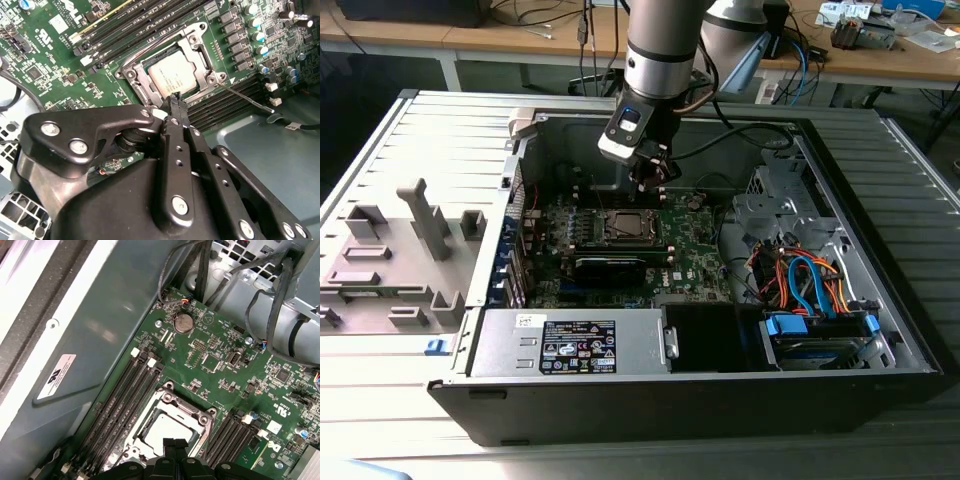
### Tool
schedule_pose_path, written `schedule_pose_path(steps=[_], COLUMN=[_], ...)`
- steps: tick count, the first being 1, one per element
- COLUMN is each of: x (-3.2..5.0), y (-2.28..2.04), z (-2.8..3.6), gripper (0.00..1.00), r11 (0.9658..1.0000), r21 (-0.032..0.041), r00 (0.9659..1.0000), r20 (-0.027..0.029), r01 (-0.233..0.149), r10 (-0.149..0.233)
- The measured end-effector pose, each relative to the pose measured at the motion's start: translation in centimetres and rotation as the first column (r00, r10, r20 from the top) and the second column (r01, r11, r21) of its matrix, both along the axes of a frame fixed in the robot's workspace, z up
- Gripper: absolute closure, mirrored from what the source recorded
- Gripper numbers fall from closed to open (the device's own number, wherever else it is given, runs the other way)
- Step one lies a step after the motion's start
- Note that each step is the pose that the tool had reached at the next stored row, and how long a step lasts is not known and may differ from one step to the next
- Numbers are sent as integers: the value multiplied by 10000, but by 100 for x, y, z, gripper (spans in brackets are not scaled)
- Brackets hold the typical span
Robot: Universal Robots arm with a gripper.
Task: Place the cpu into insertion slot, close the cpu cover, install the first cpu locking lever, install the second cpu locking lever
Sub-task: 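Install the first cpu locking lever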
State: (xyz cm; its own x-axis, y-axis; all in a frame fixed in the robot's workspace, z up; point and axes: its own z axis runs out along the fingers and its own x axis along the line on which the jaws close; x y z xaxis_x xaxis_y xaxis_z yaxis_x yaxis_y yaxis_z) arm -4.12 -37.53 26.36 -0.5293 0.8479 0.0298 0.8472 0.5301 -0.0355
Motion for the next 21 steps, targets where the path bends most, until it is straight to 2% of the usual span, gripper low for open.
schedule_pose_path(steps=[6,21], x=[0,0], y=[0,0], z=[0,0], gripper=[89,89], r11=[9996,9971], r21=[1,31], r00=[9996,9971], r20=[0,2], r01=[-299,-762], r10=[299,762])
